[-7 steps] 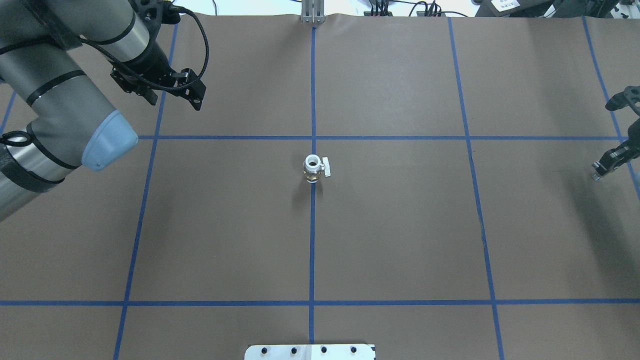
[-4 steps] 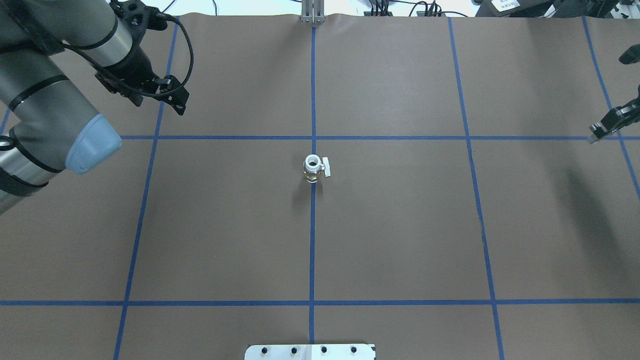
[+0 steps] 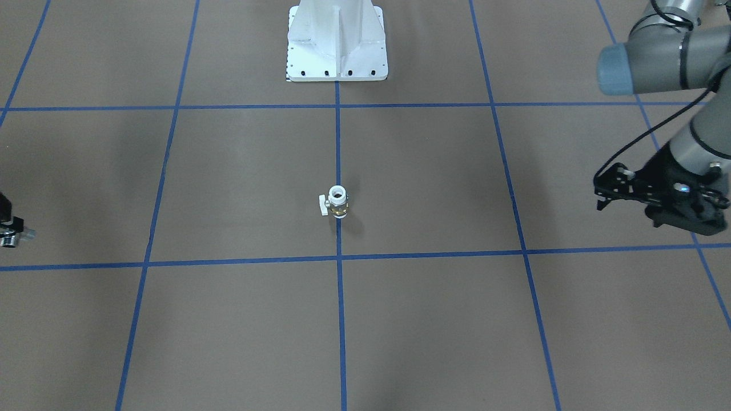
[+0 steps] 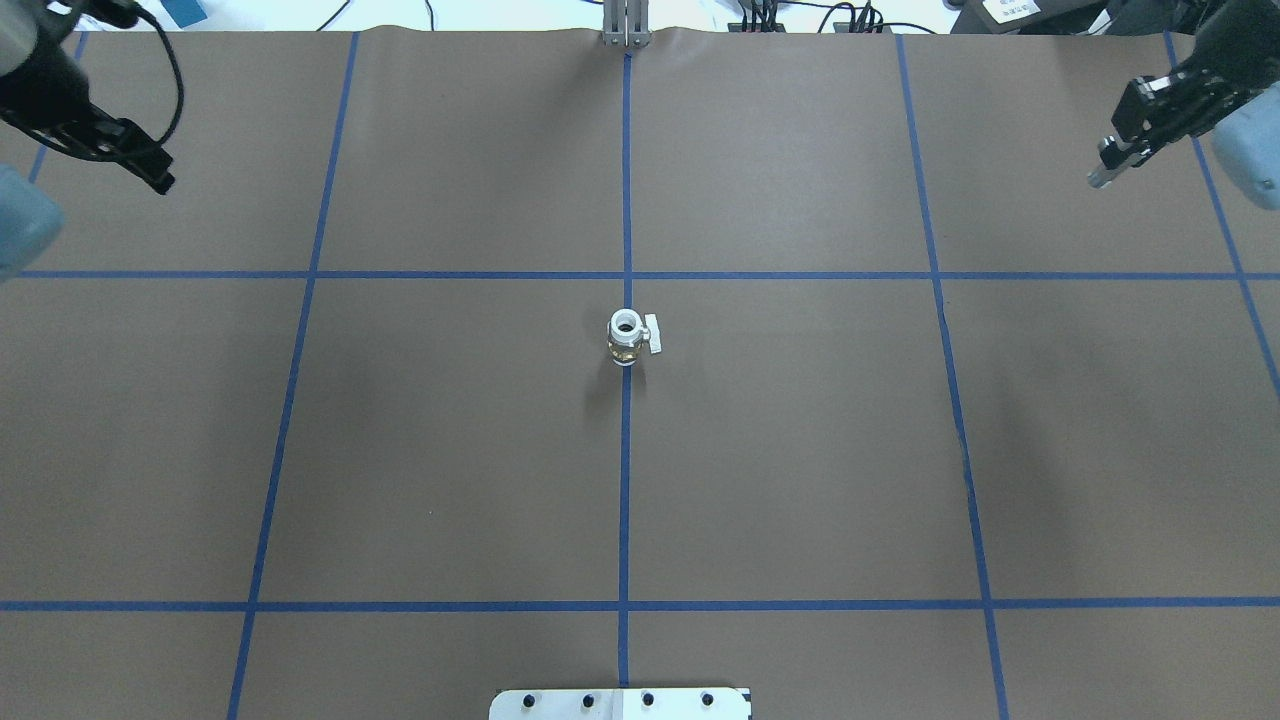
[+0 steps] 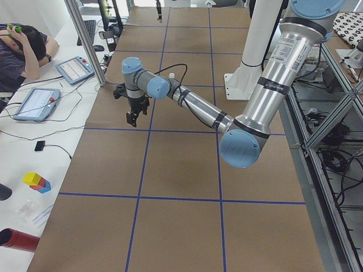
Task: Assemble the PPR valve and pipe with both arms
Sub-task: 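Carry the fitting with the right gripper above the standing valve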
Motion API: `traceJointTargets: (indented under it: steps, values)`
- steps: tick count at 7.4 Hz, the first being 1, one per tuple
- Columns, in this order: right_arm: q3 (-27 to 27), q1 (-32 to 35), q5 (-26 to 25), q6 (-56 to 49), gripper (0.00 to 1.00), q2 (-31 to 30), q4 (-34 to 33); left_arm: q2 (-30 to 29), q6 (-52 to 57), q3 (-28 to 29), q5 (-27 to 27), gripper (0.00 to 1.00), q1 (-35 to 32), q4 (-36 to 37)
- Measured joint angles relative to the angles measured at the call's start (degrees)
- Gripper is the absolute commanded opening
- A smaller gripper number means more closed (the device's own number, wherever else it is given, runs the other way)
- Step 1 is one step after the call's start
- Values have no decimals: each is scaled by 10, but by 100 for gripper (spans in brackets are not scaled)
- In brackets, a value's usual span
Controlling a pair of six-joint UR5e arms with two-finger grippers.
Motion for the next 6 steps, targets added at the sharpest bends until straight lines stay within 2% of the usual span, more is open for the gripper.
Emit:
traceJointTargets:
  steps: [1,3,4,6]
  values:
    - [16,-43,-18,120,0,40,-4,9,51,20,-1,100,-30,0]
    - [18,-154,-95,332,0,133,-3,36,135,46,-1,100,-69,-1]
    - [11,-195,-126,400,0,172,-3,44,151,56,-1,100,-75,-3]
    - [-46,-265,-188,480,0,247,-3,47,158,85,-1,100,-78,-31]
